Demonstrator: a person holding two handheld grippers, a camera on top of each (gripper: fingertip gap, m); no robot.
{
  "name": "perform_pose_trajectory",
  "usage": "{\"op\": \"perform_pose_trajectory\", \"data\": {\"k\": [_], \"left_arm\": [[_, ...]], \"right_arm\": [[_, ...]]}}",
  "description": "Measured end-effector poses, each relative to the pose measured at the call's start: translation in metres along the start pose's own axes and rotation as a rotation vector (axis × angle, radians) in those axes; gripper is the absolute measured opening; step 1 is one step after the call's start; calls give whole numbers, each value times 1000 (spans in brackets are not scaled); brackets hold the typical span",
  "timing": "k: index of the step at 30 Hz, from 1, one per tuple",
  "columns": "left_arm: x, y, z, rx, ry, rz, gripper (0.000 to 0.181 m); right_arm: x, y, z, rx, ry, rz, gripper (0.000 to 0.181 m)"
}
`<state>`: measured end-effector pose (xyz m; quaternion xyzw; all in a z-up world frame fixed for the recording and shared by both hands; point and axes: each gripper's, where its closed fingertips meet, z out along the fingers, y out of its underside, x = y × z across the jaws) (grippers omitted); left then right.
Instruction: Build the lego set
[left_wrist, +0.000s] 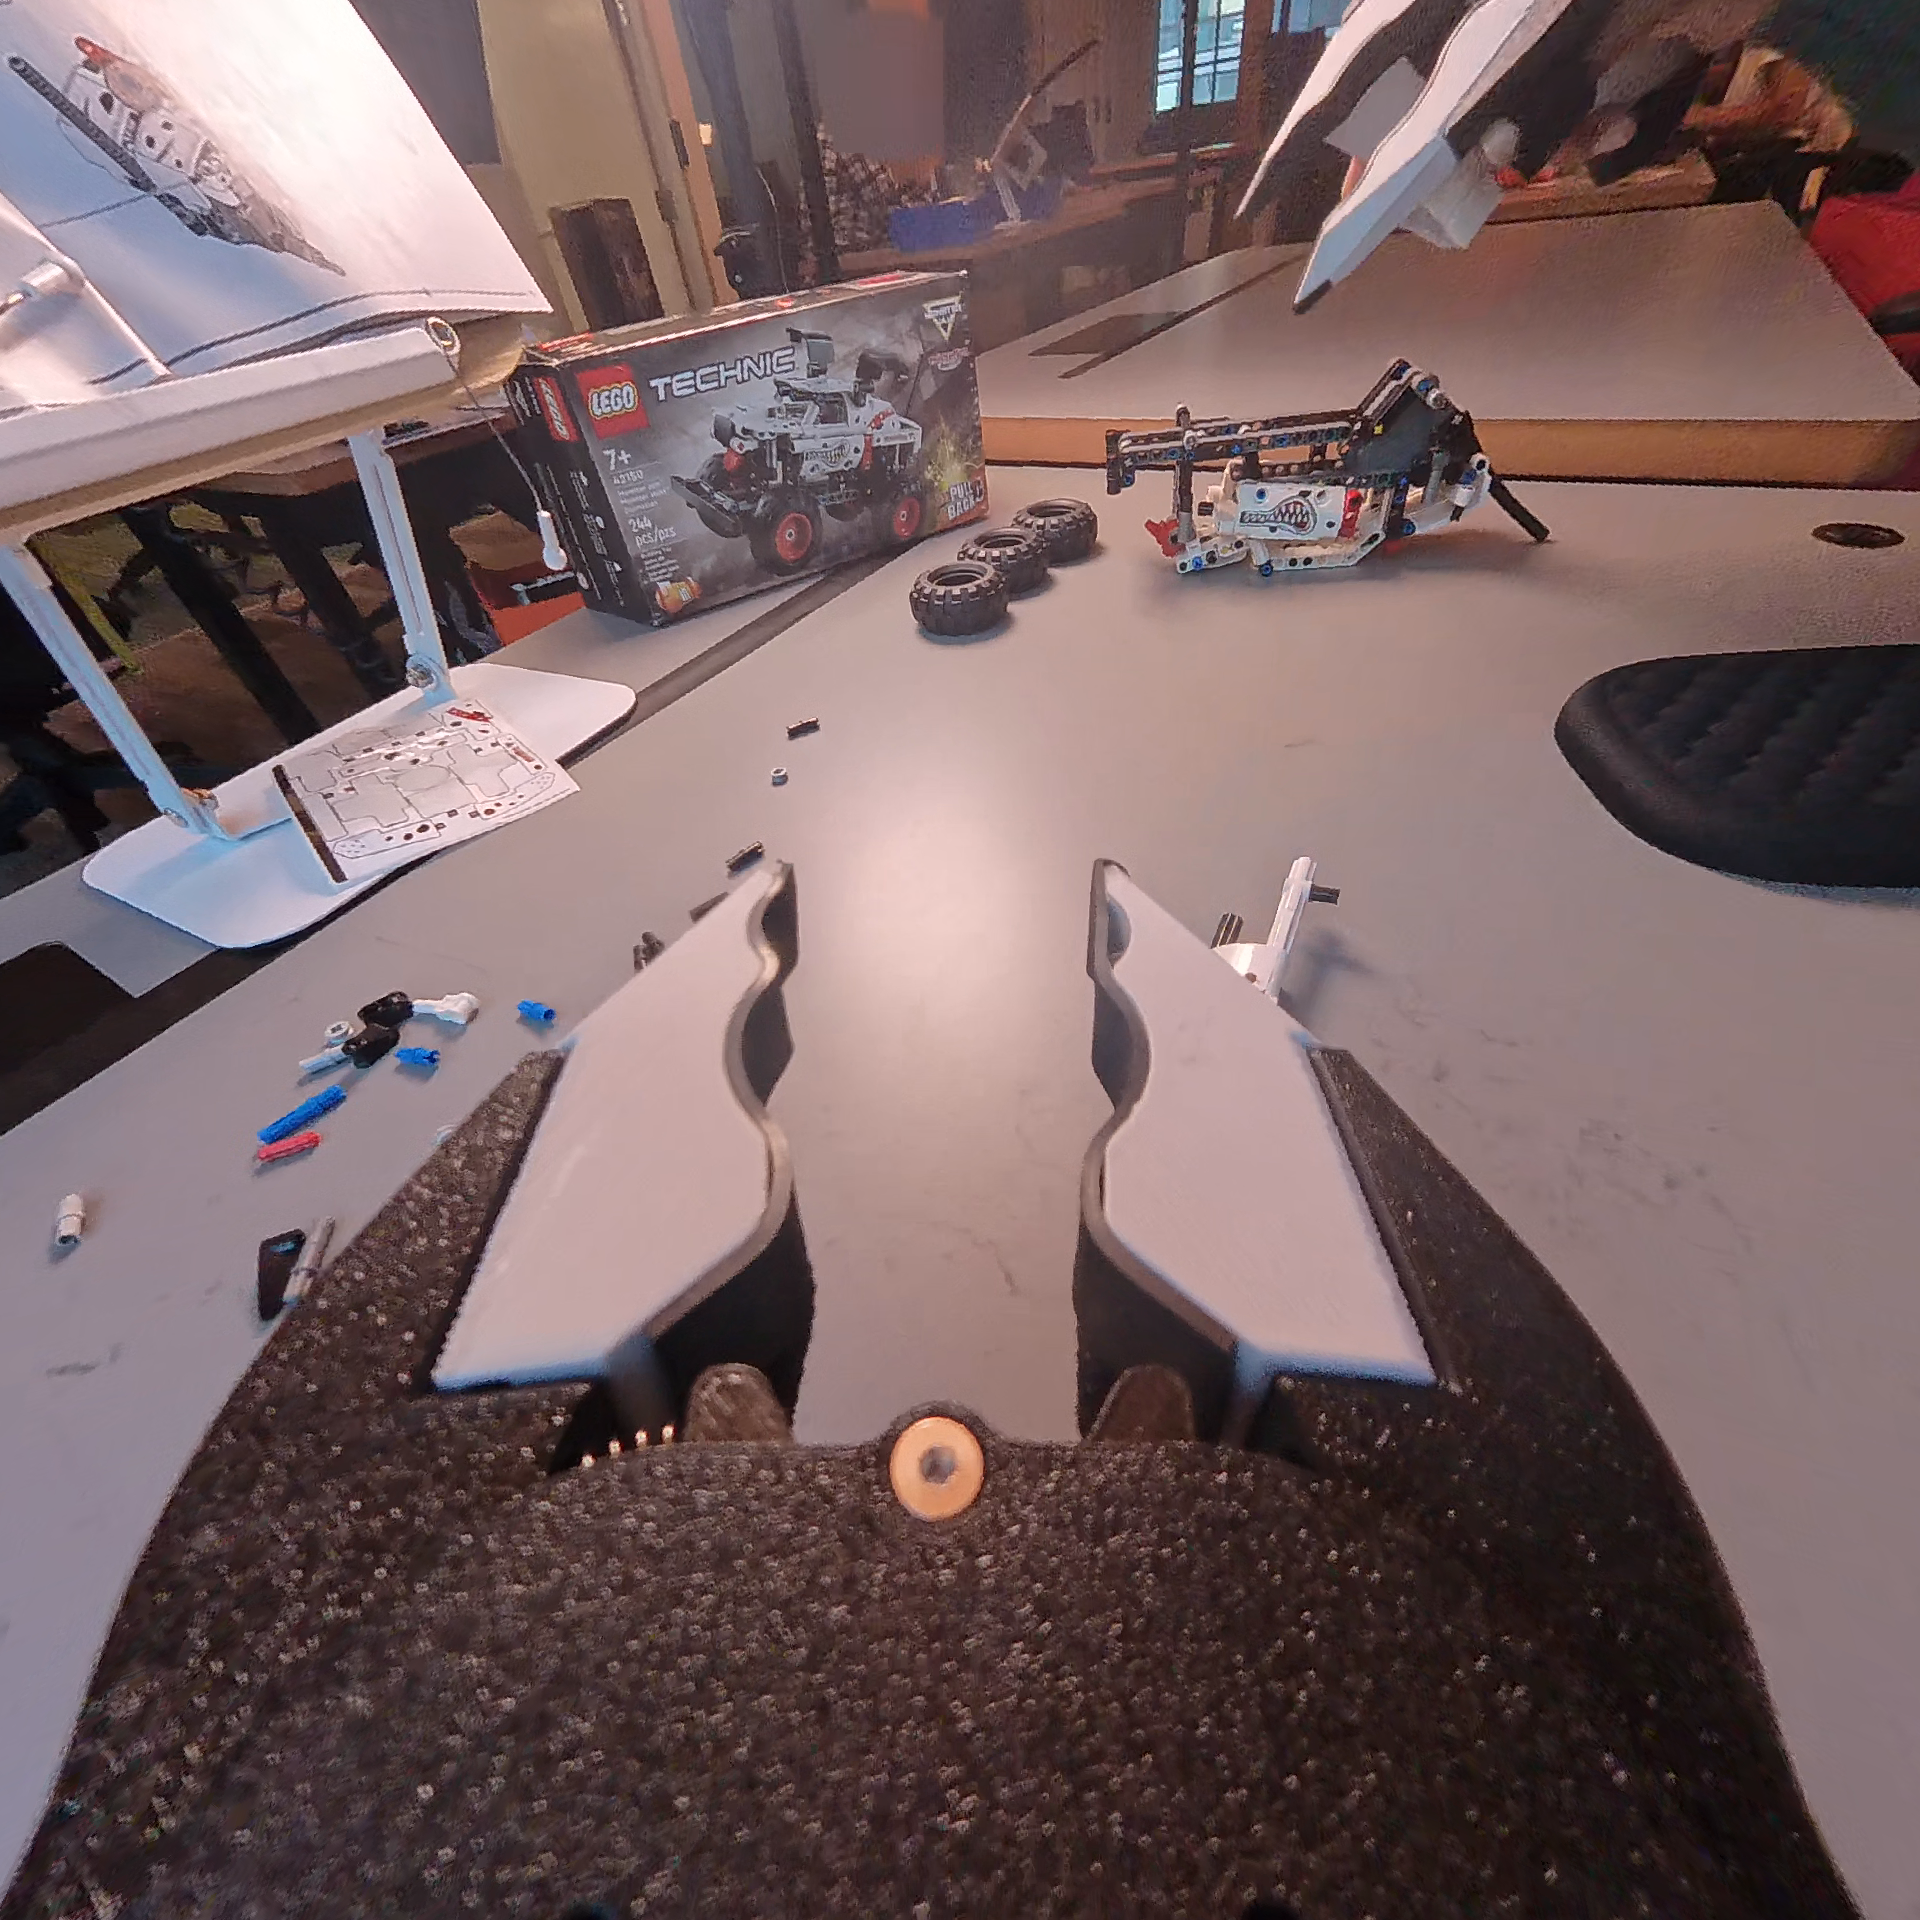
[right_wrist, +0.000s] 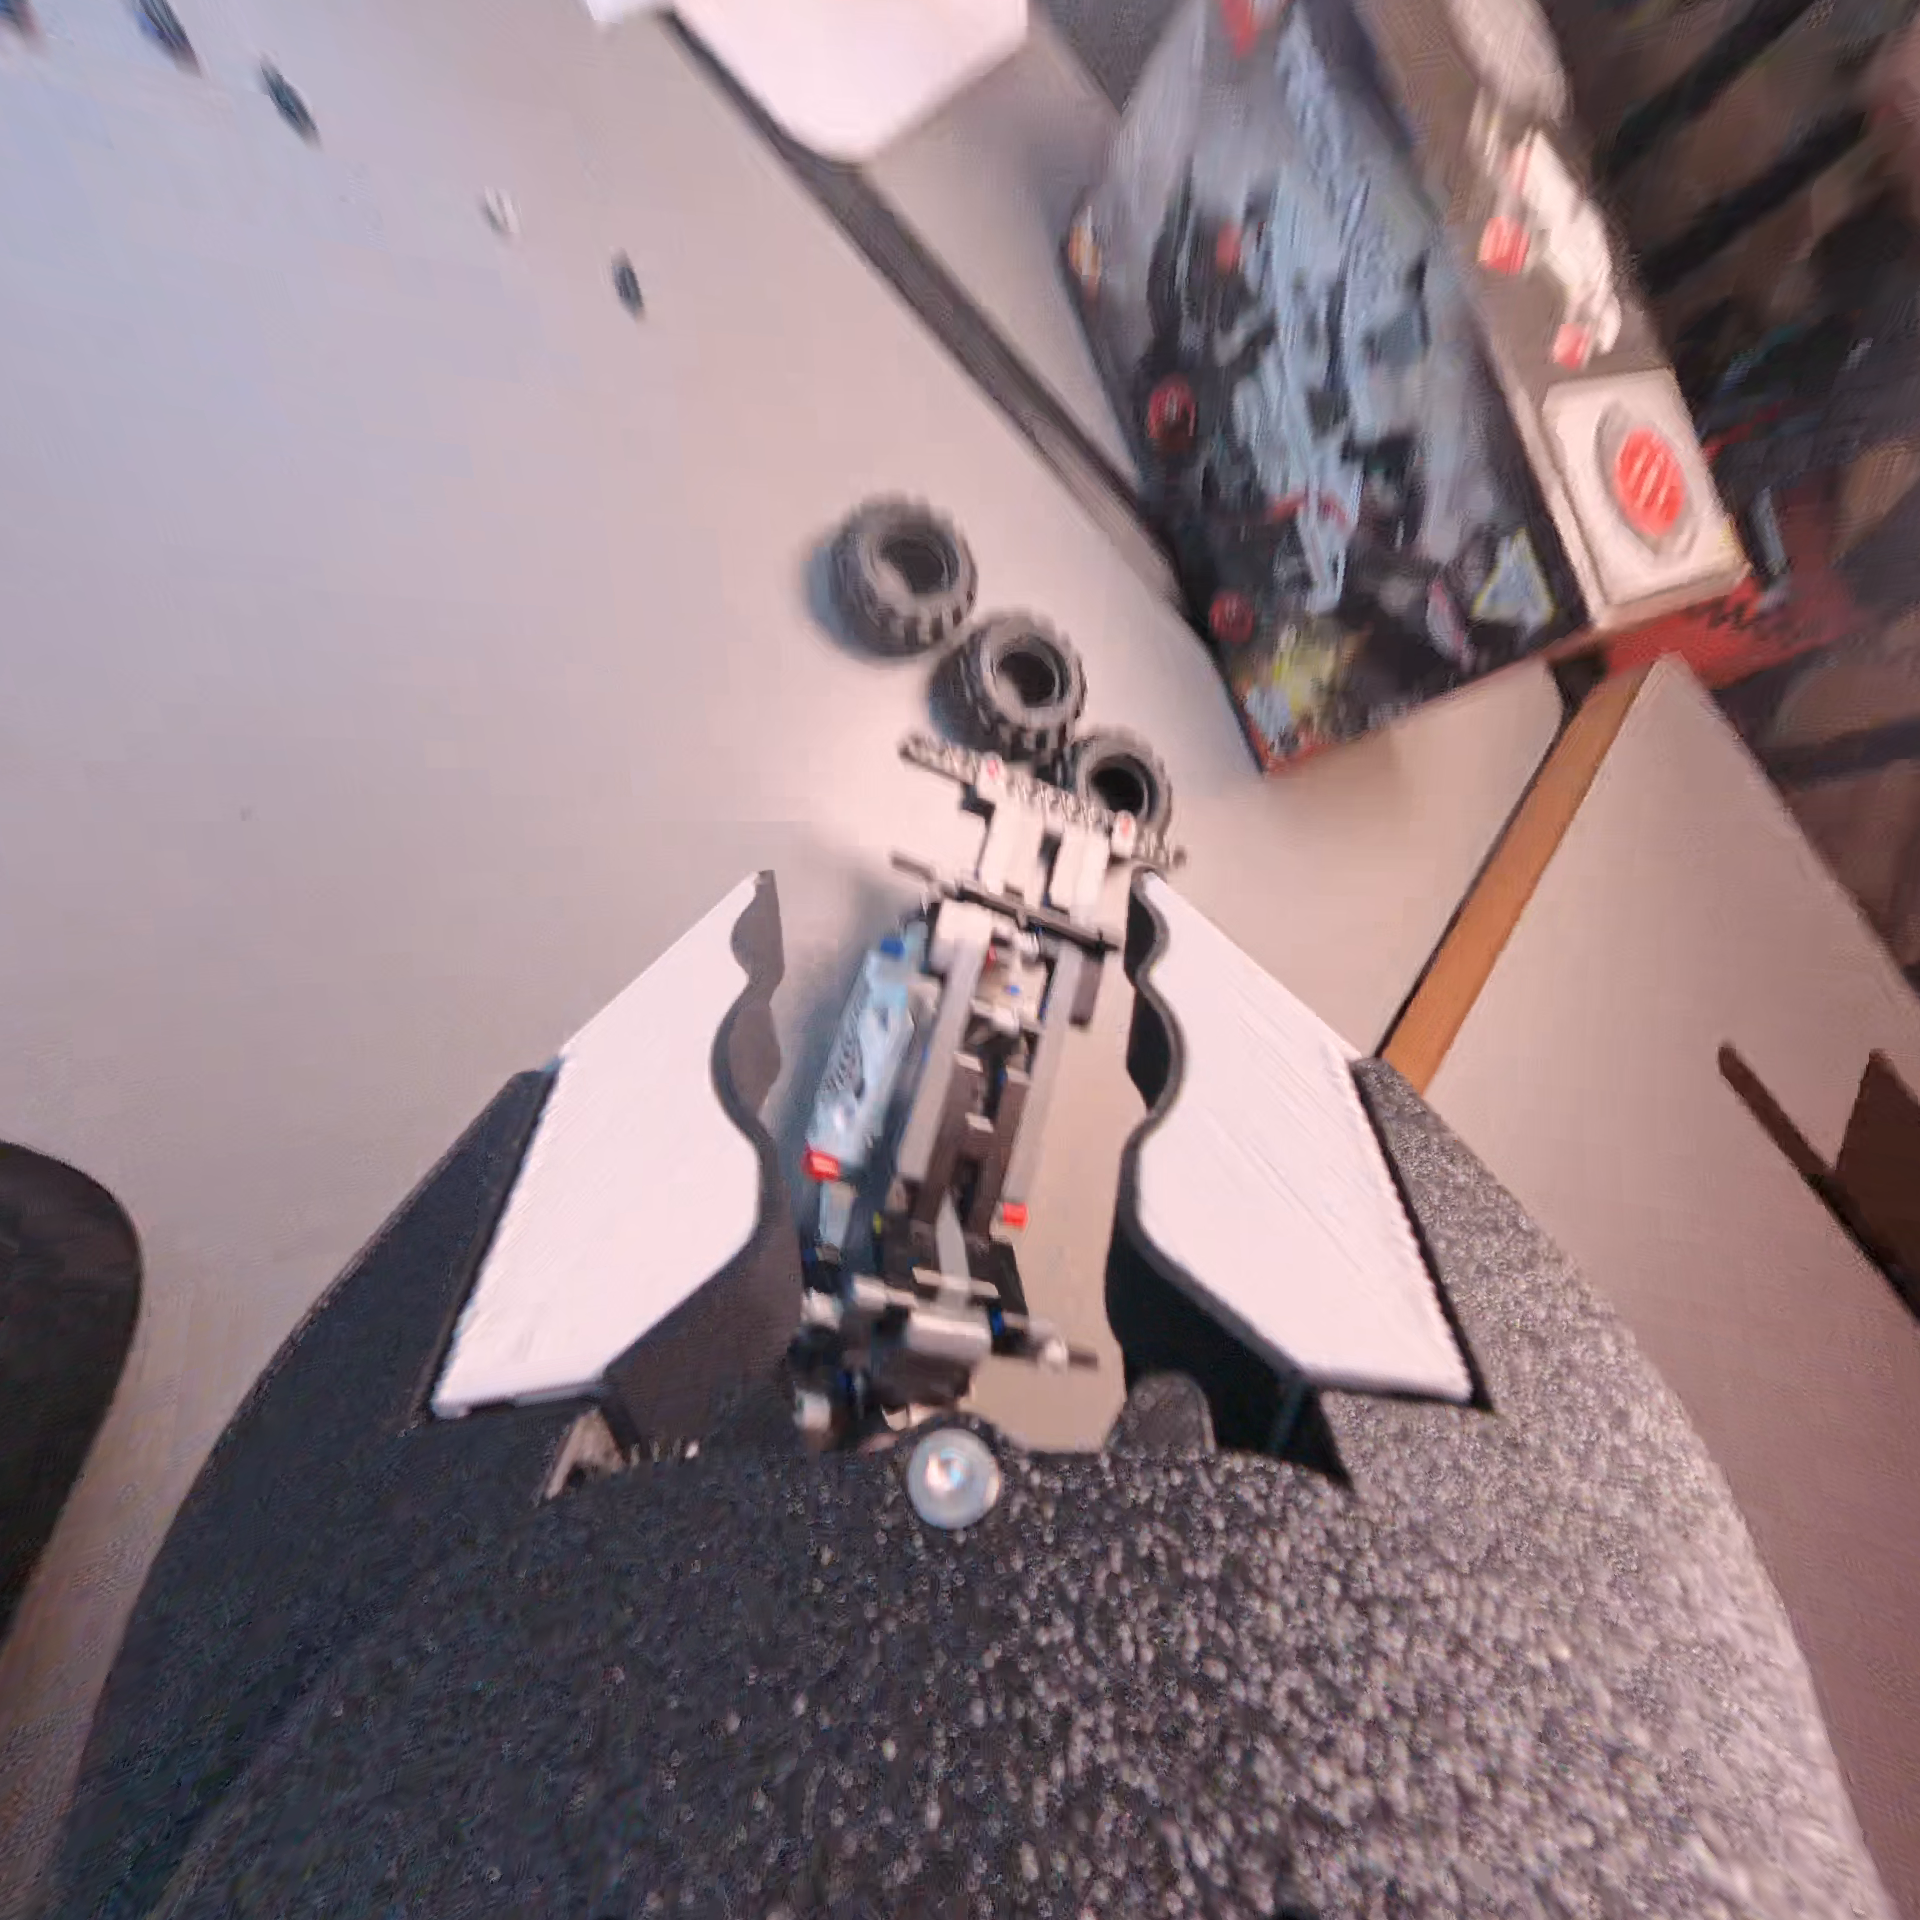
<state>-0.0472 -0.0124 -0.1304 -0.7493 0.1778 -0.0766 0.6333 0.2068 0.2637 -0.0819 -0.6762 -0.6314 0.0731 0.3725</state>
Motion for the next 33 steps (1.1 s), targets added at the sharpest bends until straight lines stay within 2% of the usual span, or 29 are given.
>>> {"op": "perform_pose_trajectory", "data": {"k": [2,5,7,8,11,15,17,20,23,26,29,31,33], "left_arm": [[4,2,2,-11,13,3,56],[7,6,5,-36,16,25,55],[9,9,6,-56,8,46,54],[10,10,6,-65,2,54,54],[15,8,3,-67,-10,67,53],[24,2,4,-46,20,71,54],[29,3,7,-44,52,48,55],[38,-2,10,-13,114,-8,58],[51,-15,14,38,207,-108,67],[64,-39,11,130,331,-246,73],[65,-71,-3,244,437,-396,81],[62,-86,-16,288,500,-471,85],[61,-89,-26,283,536,-493,81]], "right_arm": [[16,36,9,-137,-47,55,69],[7,71,34,-297,-167,113,77],[0,88,53,-391,-202,98,70],[-1,90,59,-402,-208,100,57],[-6,81,57,-377,-244,73,46],[-21,68,40,-323,-276,32,45],[-31,50,27,-244,-273,7,45],[-57,-4,0,-5,-327,11,45],[-95,-78,-35,363,-430,13,45],[-139,-147,-65,758,-606,135,45],[-191,-187,-71,1005,-802,280,45],[-228,-202,-64,1087,-915,350,45],[-261,-212,-55,1115,-1007,398,45]]}}
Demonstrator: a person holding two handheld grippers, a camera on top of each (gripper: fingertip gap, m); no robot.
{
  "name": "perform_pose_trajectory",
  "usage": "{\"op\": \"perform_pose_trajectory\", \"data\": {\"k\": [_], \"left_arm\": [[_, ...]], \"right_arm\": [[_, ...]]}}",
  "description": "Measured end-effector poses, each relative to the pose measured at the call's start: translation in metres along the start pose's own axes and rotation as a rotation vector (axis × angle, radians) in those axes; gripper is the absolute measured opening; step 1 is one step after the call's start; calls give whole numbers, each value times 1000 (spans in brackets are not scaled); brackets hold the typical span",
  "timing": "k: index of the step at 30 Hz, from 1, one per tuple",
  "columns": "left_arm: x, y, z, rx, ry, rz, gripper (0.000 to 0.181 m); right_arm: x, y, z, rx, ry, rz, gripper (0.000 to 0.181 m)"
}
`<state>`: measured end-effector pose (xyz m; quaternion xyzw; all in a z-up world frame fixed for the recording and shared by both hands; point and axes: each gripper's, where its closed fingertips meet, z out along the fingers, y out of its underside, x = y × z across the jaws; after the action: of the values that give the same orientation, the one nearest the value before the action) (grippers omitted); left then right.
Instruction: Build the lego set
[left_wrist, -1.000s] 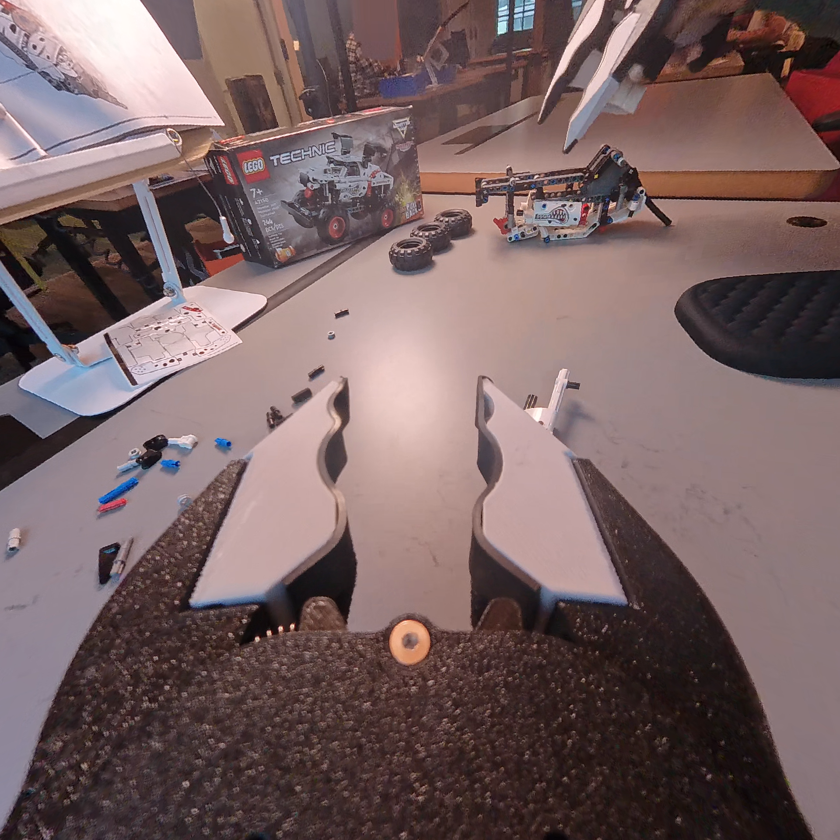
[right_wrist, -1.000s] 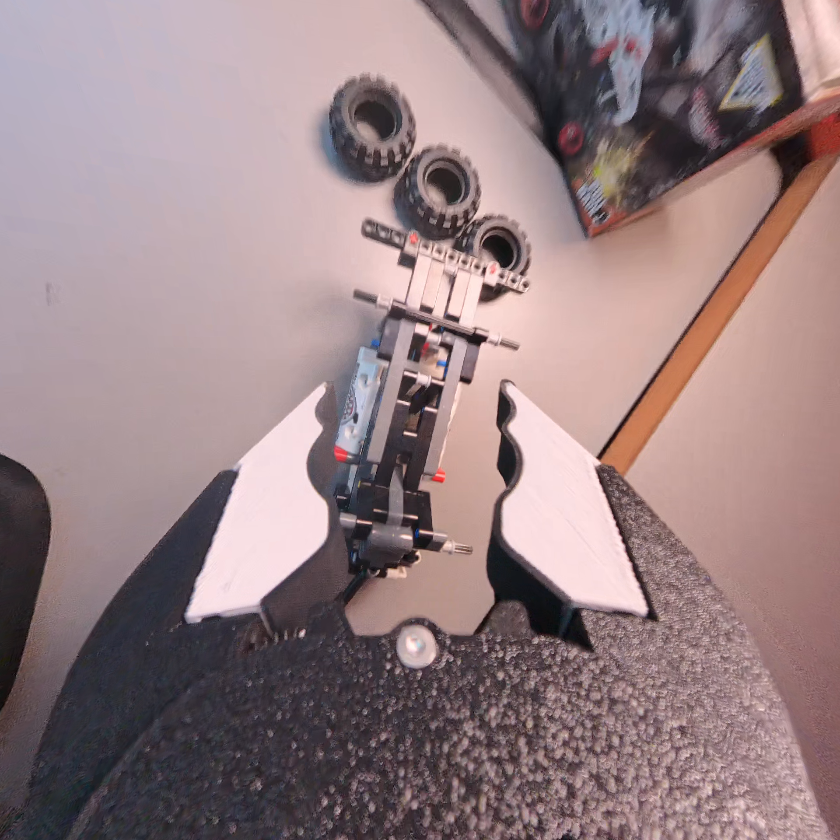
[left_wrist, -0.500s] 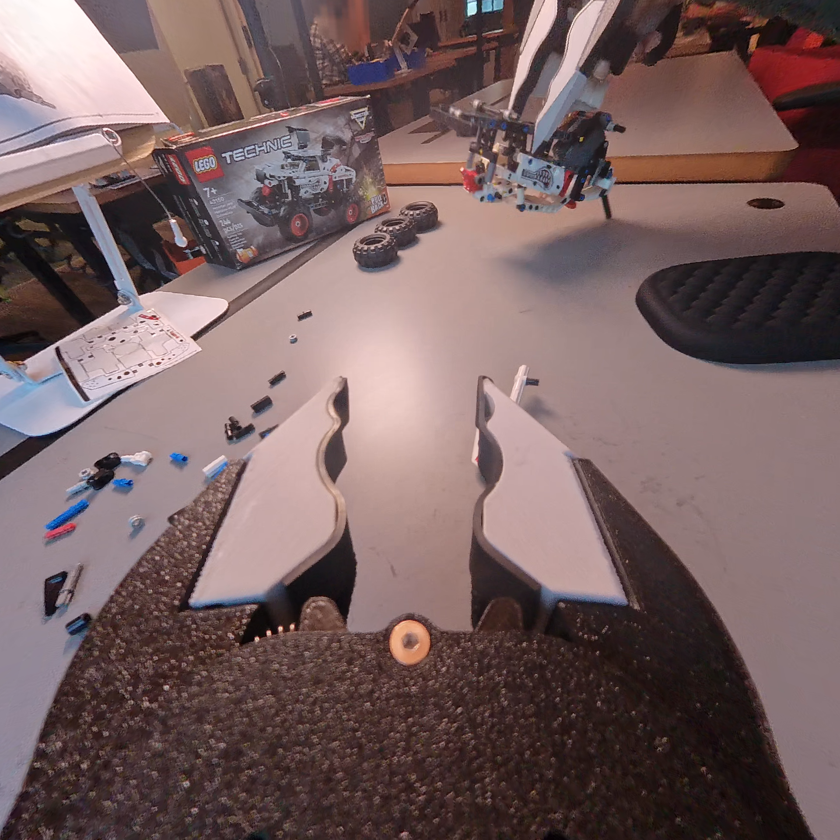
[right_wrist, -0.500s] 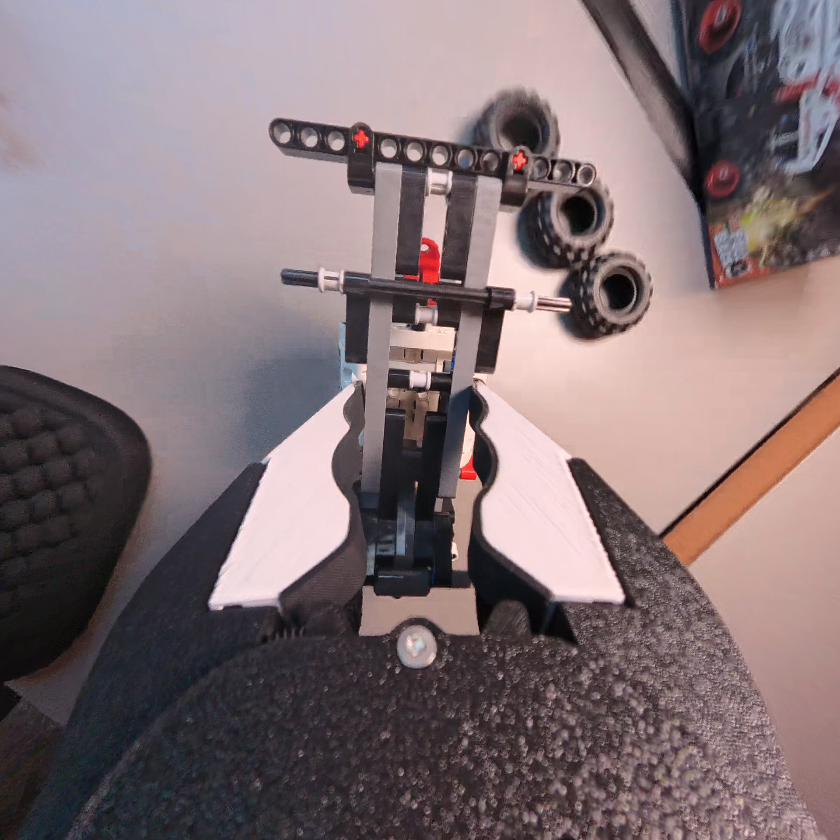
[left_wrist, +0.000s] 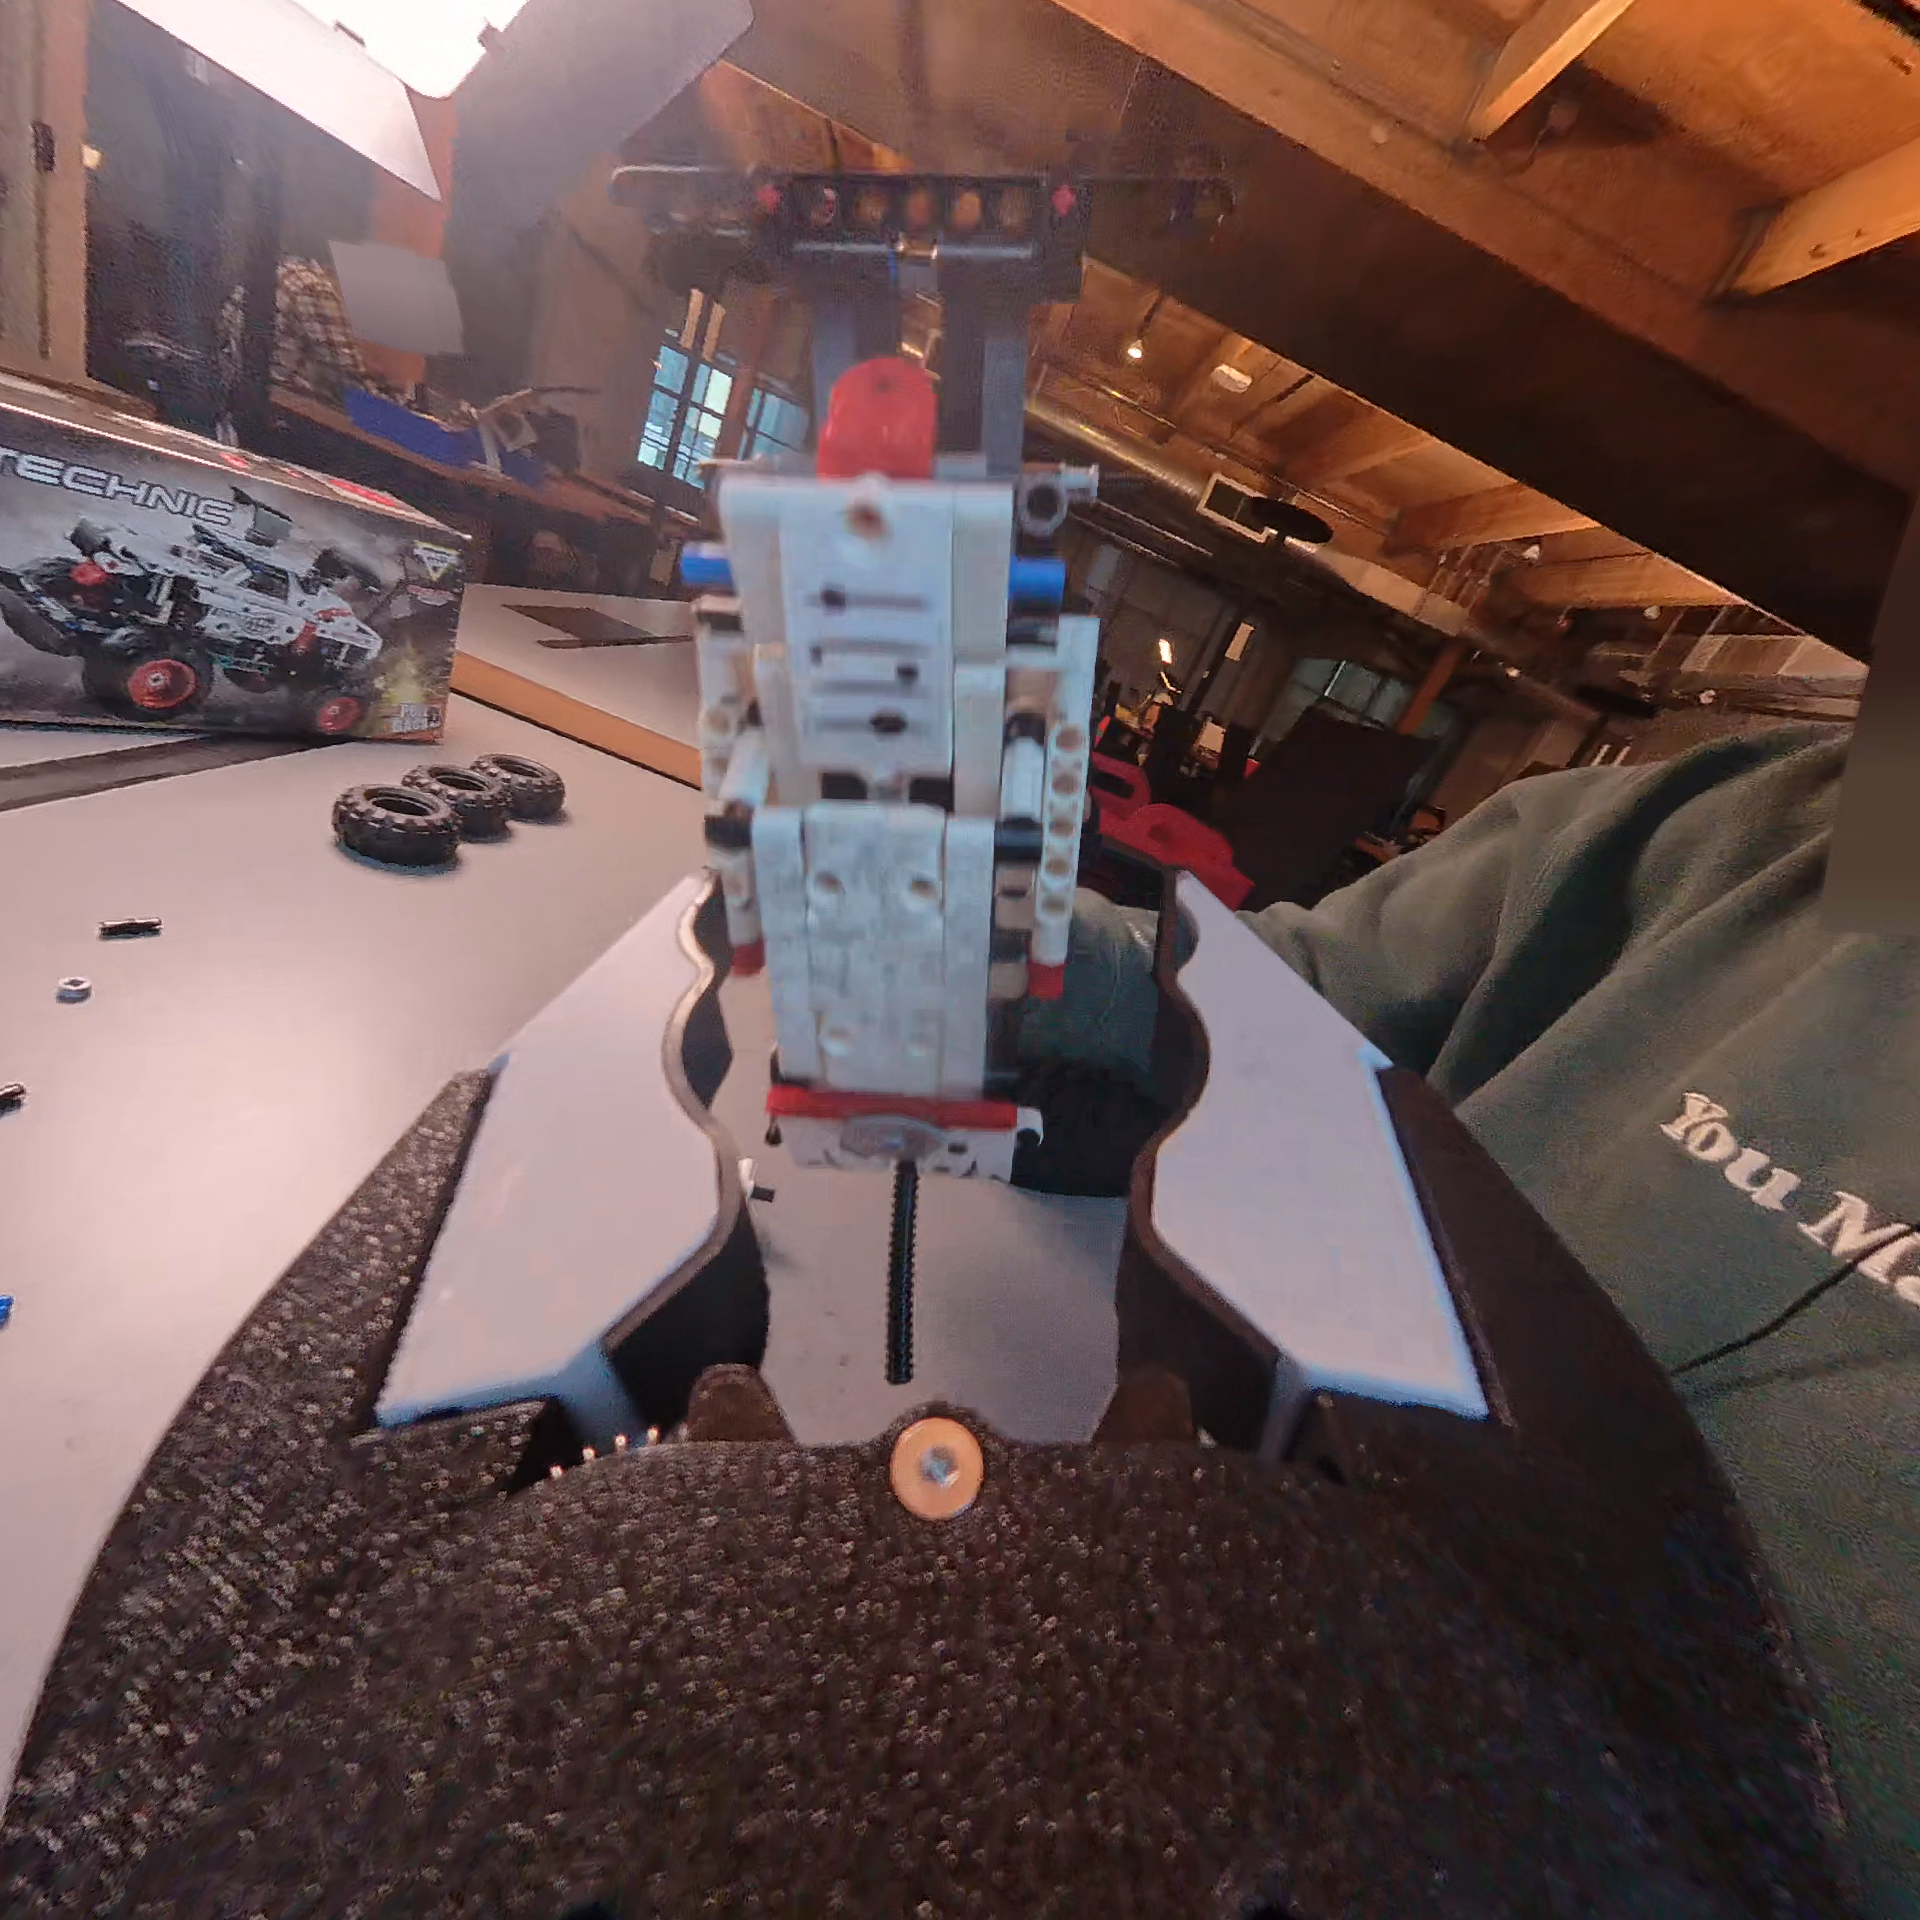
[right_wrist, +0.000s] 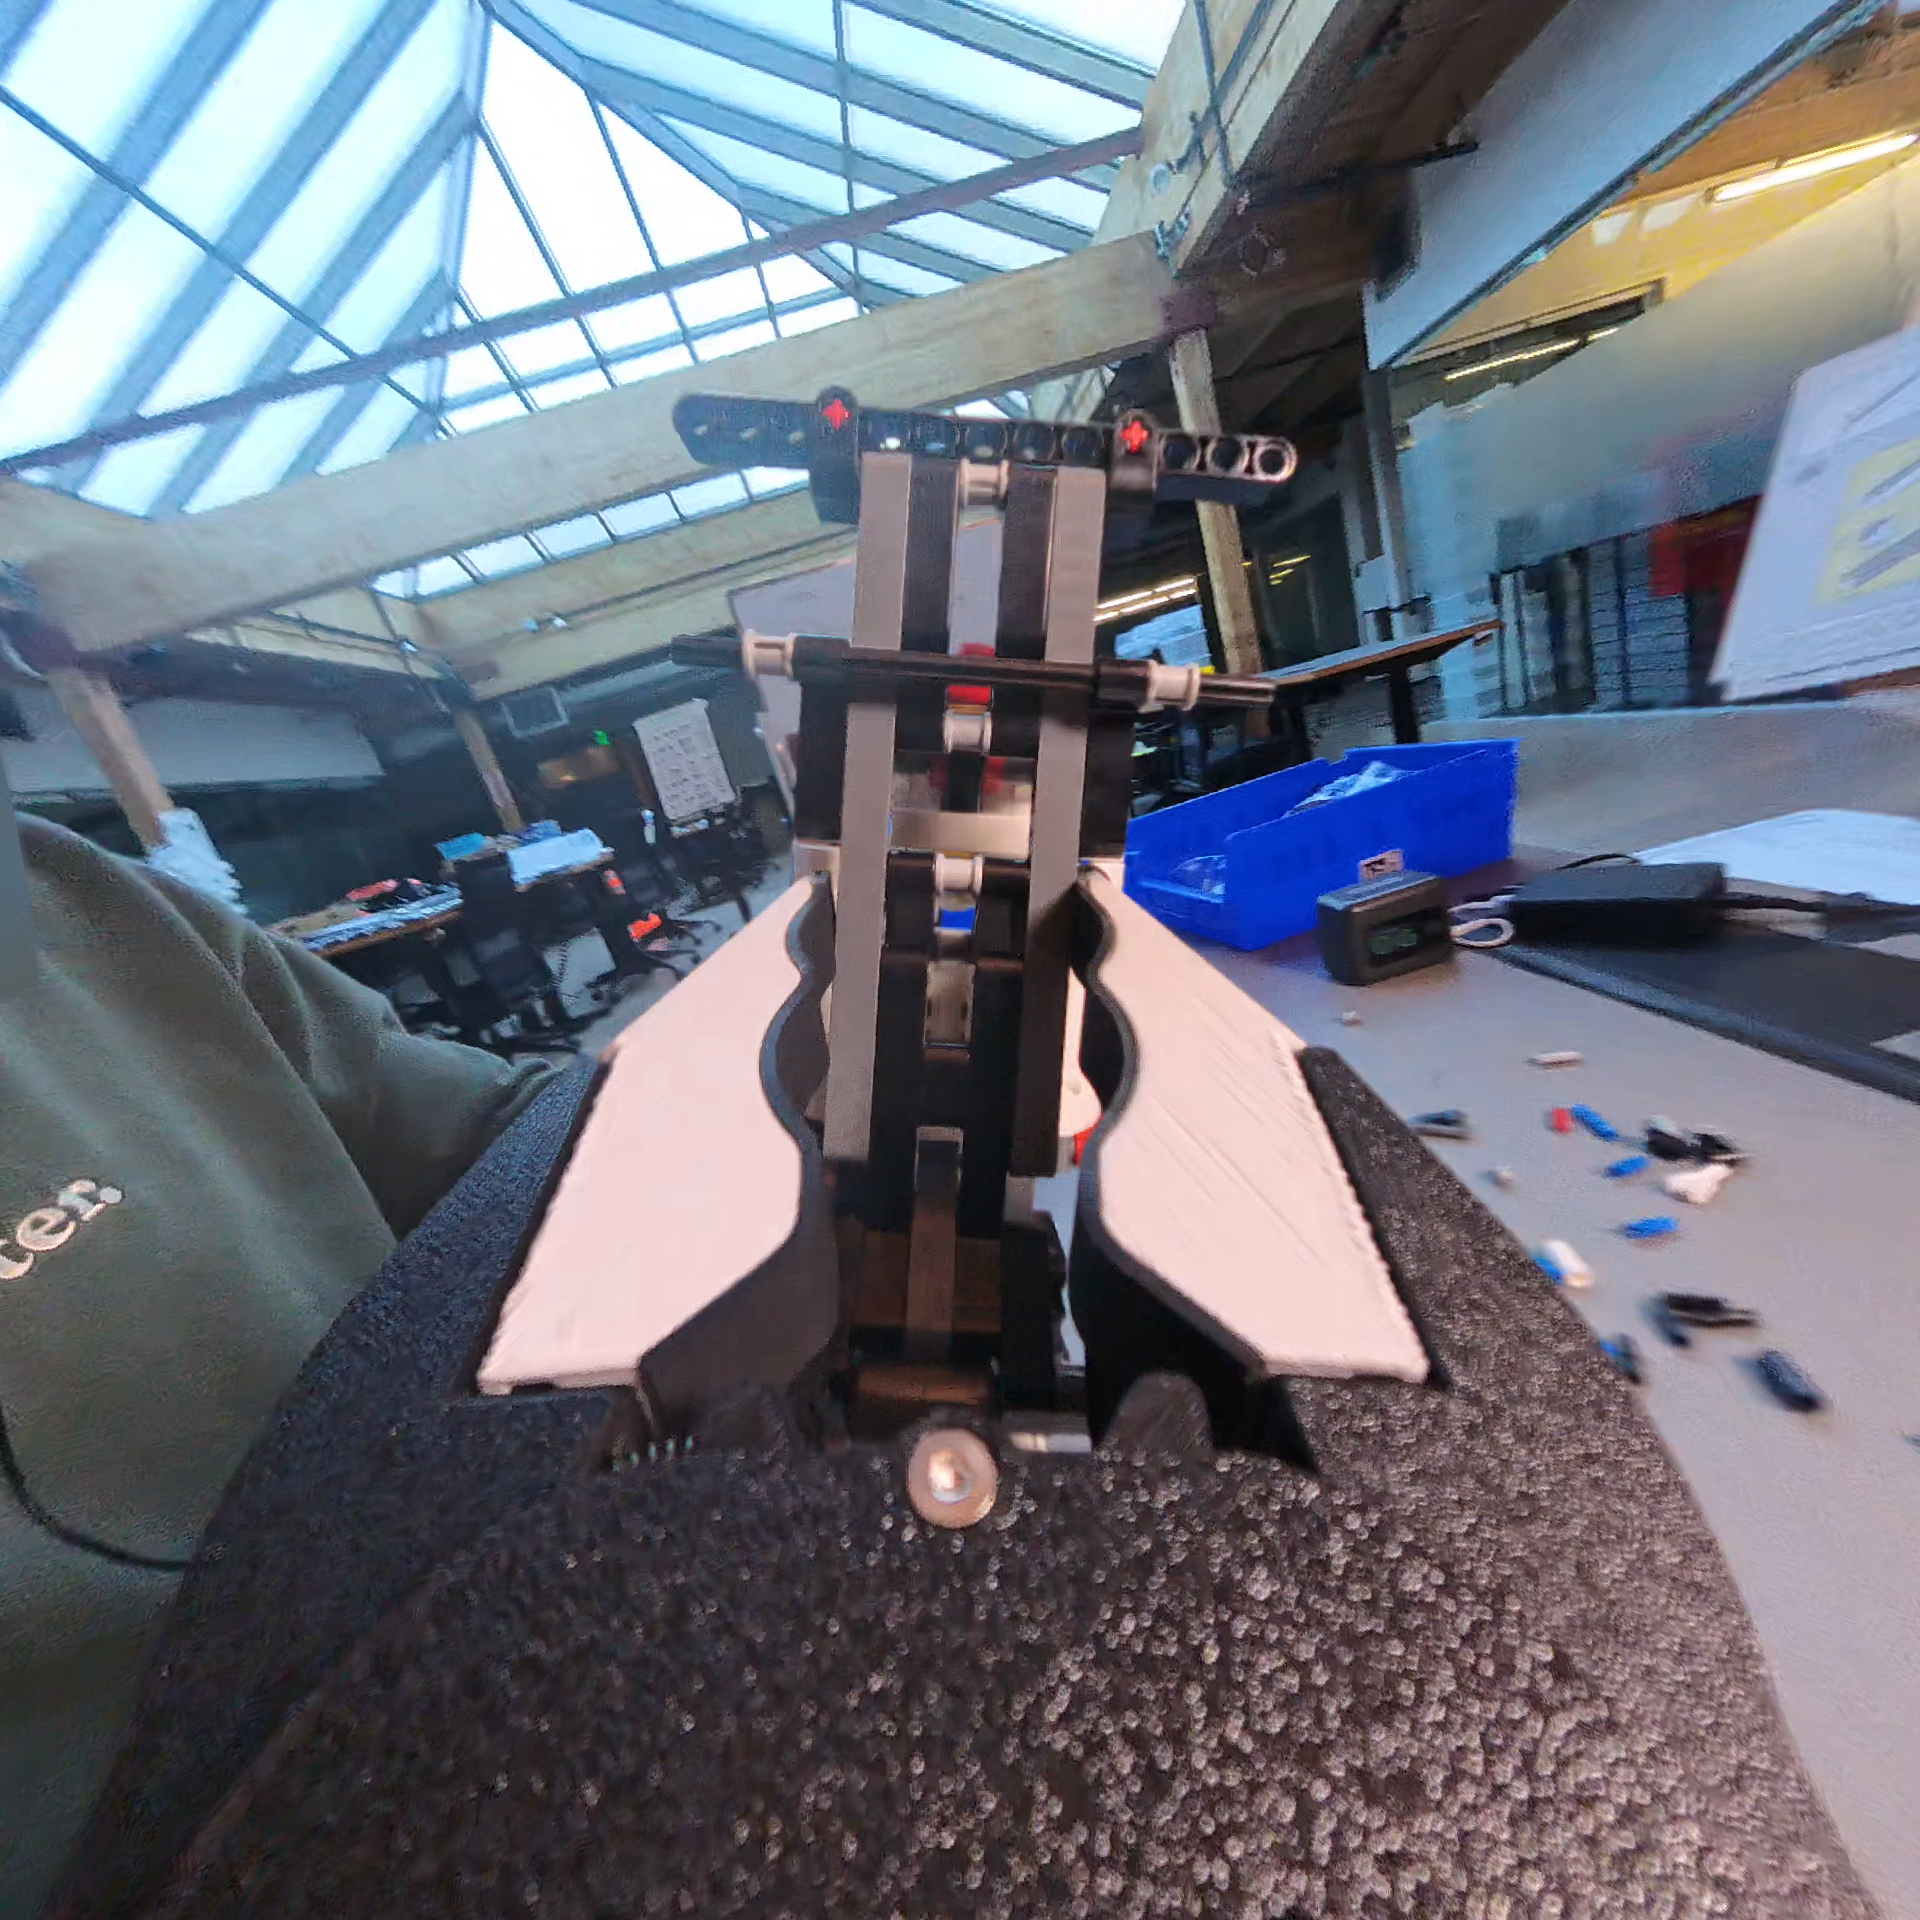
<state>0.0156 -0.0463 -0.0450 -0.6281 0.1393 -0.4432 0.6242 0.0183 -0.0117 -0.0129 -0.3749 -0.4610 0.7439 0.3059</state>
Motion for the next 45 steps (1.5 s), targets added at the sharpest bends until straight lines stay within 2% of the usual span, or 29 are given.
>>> {"op": "perform_pose_trajectory", "data": {"k": [3,9,15,19,22,25,28,29,31,34,38,41,45], "left_arm": [[-8,14,-11,-103,-50,-14,66],[-14,6,-22,-104,-76,-10,64],[-32,9,-29,-242,-184,-17,62],[-52,21,-39,-402,-264,-58,62],[-67,23,-46,-522,-318,-71,61],[-84,27,-55,-636,-379,-72,61],[-96,43,-63,-750,-418,-66,59],[-99,48,-63,-779,-430,-51,45],[-97,53,-56,-803,-402,-41,44],[-98,68,-50,-952,-414,97,44],[-104,74,-37,-992,-407,149,45],[-107,74,-31,-998,-404,163,48],[-98,61,-28,-962,-393,188,64]], "right_arm": [[-2,19,21,49,-28,78,45],[4,31,22,6,-7,62,45],[27,62,14,-268,66,24,46],[46,91,12,-485,105,72,48],[59,105,11,-574,119,157,46],[72,119,3,-638,136,225,57],[74,123,-8,-614,127,373,60],[75,127,-16,-646,135,374,62],[76,140,-40,-760,163,321,69],[71,142,-67,-836,167,271,65],[72,150,-105,-1008,241,78,64],[60,155,-113,-1076,197,-52,58],[58,174,-111,-1182,183,-215,53]]}}
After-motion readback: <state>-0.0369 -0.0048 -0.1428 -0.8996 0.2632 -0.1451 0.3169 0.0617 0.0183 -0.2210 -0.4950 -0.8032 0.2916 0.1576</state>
